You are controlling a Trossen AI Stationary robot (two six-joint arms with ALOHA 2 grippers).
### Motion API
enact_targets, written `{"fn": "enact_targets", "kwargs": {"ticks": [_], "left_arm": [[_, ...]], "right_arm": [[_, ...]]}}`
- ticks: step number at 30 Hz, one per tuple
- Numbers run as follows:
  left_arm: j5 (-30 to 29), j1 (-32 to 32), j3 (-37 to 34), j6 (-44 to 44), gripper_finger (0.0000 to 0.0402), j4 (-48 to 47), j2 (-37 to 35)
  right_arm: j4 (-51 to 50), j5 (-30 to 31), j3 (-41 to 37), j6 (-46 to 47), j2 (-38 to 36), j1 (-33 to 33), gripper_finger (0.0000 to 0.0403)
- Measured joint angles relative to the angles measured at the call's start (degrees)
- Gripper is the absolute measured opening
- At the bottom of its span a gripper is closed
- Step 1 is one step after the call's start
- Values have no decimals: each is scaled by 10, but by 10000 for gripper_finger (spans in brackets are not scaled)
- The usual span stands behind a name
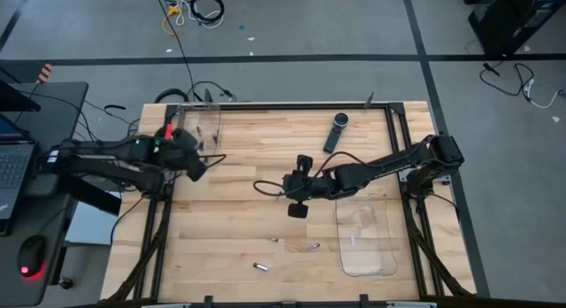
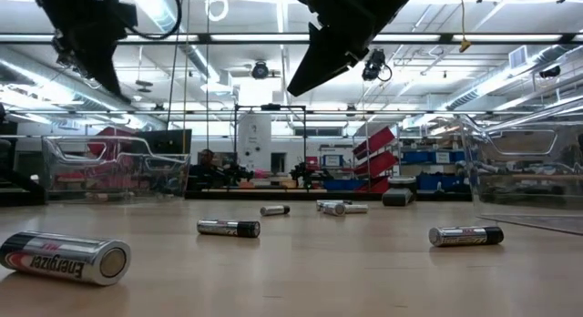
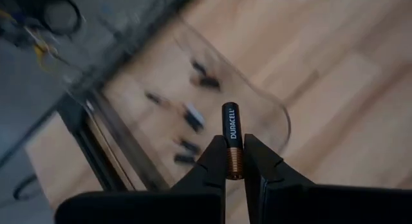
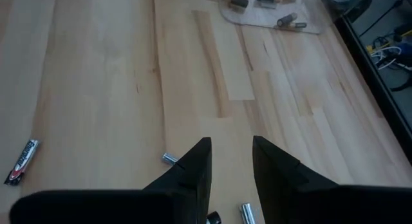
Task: Sort batteries
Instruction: Put the black battery into the top transparent bin
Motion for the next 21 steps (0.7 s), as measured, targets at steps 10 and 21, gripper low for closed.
{"fn": "enact_targets", "kwargs": {"ticks": [10, 21], "left_arm": [[80, 67, -47, 14, 14, -18, 0], [121, 126, -47, 47, 14, -25, 1]], "right_arm": [[9, 0, 0, -2, 0, -1, 99], [13, 0, 0, -2, 0, -1, 99]]}}
